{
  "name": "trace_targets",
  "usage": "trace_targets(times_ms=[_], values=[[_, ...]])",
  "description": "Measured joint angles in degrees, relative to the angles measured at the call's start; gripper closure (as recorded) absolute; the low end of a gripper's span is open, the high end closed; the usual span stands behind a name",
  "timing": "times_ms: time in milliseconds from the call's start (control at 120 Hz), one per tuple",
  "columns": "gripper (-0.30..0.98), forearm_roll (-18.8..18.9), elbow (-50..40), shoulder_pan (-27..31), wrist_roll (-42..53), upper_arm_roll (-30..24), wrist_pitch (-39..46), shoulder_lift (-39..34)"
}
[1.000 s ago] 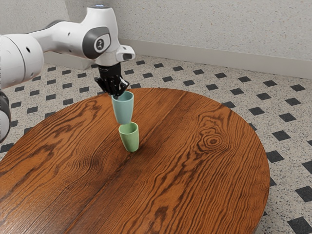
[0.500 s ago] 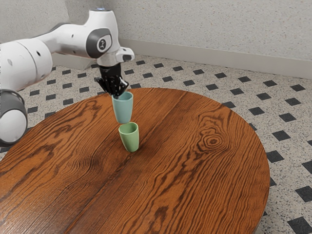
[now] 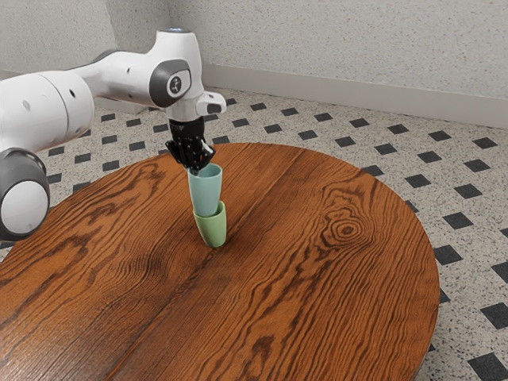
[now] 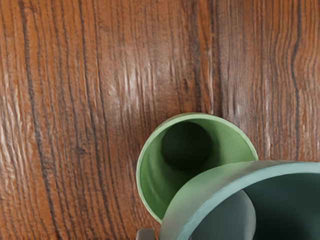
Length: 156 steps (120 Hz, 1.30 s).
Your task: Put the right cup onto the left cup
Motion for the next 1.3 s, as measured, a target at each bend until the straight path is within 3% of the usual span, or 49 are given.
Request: trace_targets(times_ms=[1300], values=[[0.78,0.15,-0.87,0.23,1.25,0.05,3.74,1.99]])
